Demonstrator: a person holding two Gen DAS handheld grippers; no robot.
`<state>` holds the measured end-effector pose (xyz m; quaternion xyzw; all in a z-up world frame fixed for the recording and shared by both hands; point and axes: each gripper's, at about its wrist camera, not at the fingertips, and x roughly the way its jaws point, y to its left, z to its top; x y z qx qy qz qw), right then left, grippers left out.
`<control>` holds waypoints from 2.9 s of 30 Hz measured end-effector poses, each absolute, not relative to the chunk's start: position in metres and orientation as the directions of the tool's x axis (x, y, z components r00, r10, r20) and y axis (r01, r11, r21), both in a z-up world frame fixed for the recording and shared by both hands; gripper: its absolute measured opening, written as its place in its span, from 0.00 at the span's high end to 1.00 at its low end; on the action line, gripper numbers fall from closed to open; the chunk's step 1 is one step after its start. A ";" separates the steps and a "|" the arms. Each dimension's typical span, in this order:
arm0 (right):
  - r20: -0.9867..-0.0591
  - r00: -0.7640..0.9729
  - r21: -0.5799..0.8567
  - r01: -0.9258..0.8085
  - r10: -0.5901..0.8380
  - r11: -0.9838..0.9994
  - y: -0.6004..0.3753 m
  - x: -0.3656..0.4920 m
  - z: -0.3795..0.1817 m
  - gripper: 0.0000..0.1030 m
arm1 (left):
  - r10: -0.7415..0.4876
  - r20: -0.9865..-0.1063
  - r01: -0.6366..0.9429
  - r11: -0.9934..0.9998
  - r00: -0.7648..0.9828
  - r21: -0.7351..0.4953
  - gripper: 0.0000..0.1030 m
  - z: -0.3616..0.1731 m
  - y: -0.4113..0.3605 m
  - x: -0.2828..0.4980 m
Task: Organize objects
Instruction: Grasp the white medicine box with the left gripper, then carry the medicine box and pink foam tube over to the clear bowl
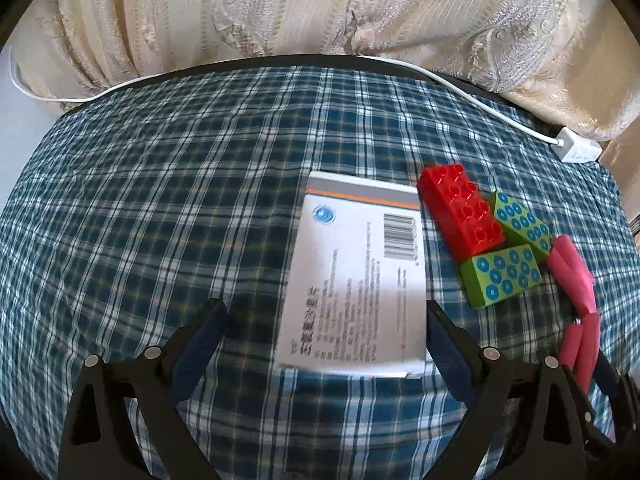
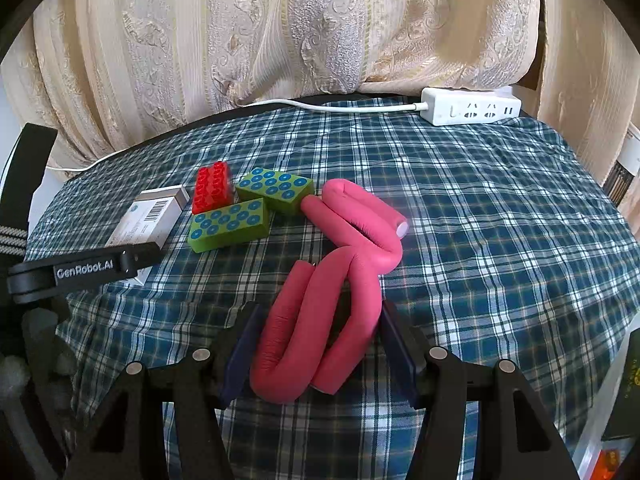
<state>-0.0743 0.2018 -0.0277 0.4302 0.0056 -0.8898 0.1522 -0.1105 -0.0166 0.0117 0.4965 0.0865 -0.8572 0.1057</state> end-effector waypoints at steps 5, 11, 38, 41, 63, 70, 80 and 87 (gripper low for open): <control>-0.768 -0.584 0.118 0.276 -0.264 -0.954 0.202 -0.074 -0.028 0.40 | -0.110 -0.870 0.262 -0.965 -0.480 -0.022 0.06 0.010 -0.015 -0.123; -0.768 -0.584 0.116 0.276 -0.263 -0.954 0.201 -0.074 -0.028 0.39 | -0.098 -0.861 0.259 -0.965 -0.500 -0.040 0.07 0.010 -0.021 -0.126; -0.756 -0.589 0.143 0.276 -0.285 -0.951 0.205 -0.074 -0.027 0.40 | -0.087 -0.781 0.157 -0.988 -0.619 -0.014 0.38 0.034 0.007 -0.091; -0.750 -0.595 0.150 0.273 -0.289 -0.950 0.205 -0.074 -0.025 0.40 | -0.080 -0.774 0.148 -0.989 -0.628 -0.018 0.38 0.038 0.011 -0.082; -0.642 -0.679 0.237 0.266 -0.356 -0.934 0.233 -0.036 0.009 0.40 | -0.009 -0.730 0.060 -0.997 -0.683 -0.044 0.38 0.067 0.040 -0.035; -0.611 -0.720 0.241 0.228 -0.330 -0.943 0.260 -0.009 0.027 0.40 | 0.037 -0.724 -0.004 -0.999 -0.688 -0.047 0.38 0.071 0.063 -0.030; -0.587 -0.771 0.250 0.118 -0.247 -0.961 0.315 0.024 0.039 0.40 | 0.112 -0.720 -0.110 -0.993 -0.684 -0.050 0.38 0.078 0.099 -0.022; -0.579 -0.800 0.253 0.007 -0.157 -0.967 0.365 0.048 0.041 0.40 | 0.165 -0.717 -0.193 -0.980 -0.677 -0.043 0.38 0.084 0.131 -0.015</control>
